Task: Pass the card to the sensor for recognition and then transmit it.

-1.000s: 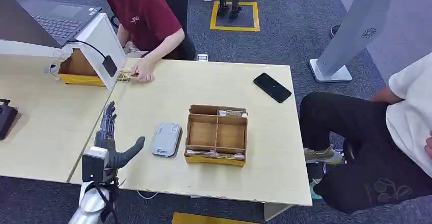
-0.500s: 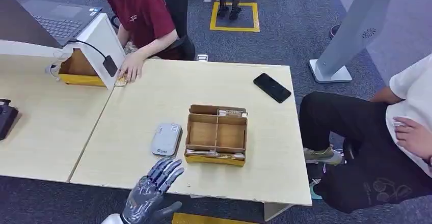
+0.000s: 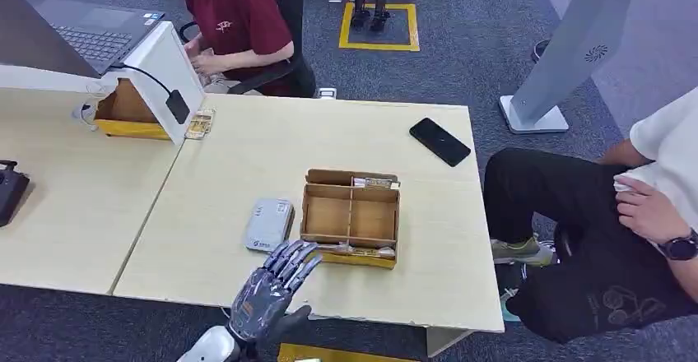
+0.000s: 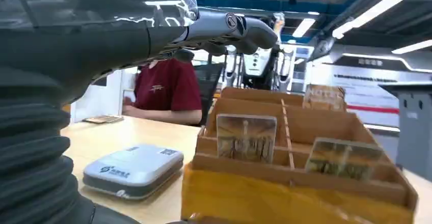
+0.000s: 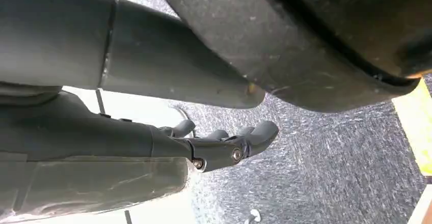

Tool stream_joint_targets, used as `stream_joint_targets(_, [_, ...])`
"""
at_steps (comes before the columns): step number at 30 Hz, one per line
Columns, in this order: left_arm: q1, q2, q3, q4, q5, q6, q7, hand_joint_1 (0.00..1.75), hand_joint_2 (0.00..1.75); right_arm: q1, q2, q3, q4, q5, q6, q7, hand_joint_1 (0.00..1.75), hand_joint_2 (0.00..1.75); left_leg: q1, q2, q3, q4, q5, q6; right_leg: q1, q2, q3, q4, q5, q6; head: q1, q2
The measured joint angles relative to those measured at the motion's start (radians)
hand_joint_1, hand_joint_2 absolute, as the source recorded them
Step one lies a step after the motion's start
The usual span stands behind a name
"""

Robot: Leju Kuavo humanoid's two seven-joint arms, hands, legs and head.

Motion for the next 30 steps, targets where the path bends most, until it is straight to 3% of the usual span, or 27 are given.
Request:
stream_joint_targets(6, [-0.023, -0.076, 0.078, 0.017, 0.017, 0.0, -0.026, 0.0, 1.75, -0.001, 0.0, 0.0, 0.0, 0.006, 0.0, 0.0, 0.0, 0.0, 0.0, 0.0, 0.0, 0.0, 0.0, 0.0, 0.0, 0.0, 0.0, 0.0, 0.0, 0.0, 0.0, 0.0])
stream_joint_targets(11, [-0.047, -0.103, 0.098, 0.036, 0.039, 0.0, -0.025, 0.0, 1.75, -0.001, 0.0, 0.0, 0.0, 0.01, 0.0, 0.0, 0.0, 0.0, 0.0, 0.0, 0.0, 0.0, 0.0, 0.0, 0.0, 0.0, 0.0, 0.0, 0.0, 0.0, 0.0, 0.0])
stream_joint_targets(18, [-0.085, -0.112, 0.098, 0.098, 0.067, 0.0, 0.0, 0.0, 1.75, -0.002, 0.0, 0.0, 0.0, 0.013, 0.0, -0.001, 0.0, 0.0, 0.0, 0.0, 0.0, 0.0, 0.0, 0.0, 0.0, 0.0, 0.0, 0.0, 0.0, 0.0, 0.0, 0.0])
stream_joint_targets(25, [-0.133, -0.107, 0.055, 0.189, 0.11, 0.0, 0.067, 0.0, 1.75, -0.003, 0.0, 0.001, 0.0, 0.017, 0.001, -0.002, 0.0, 0.0, 0.0, 0.0, 0.0, 0.0, 0.0, 0.0, 0.0, 0.0, 0.0, 0.0, 0.0, 0.0, 0.0, 0.0])
stream_joint_targets(30, [-0.151, -0.106, 0.032, 0.232, 0.129, 0.0, 0.065, 0.0, 1.75, -0.003, 0.0, 0.001, 0.0, 0.019, 0.0, -0.002, 0.0, 0.0, 0.0, 0.0, 0.0, 0.0, 0.0, 0.0, 0.0, 0.0, 0.0, 0.0, 0.0, 0.0, 0.0, 0.0])
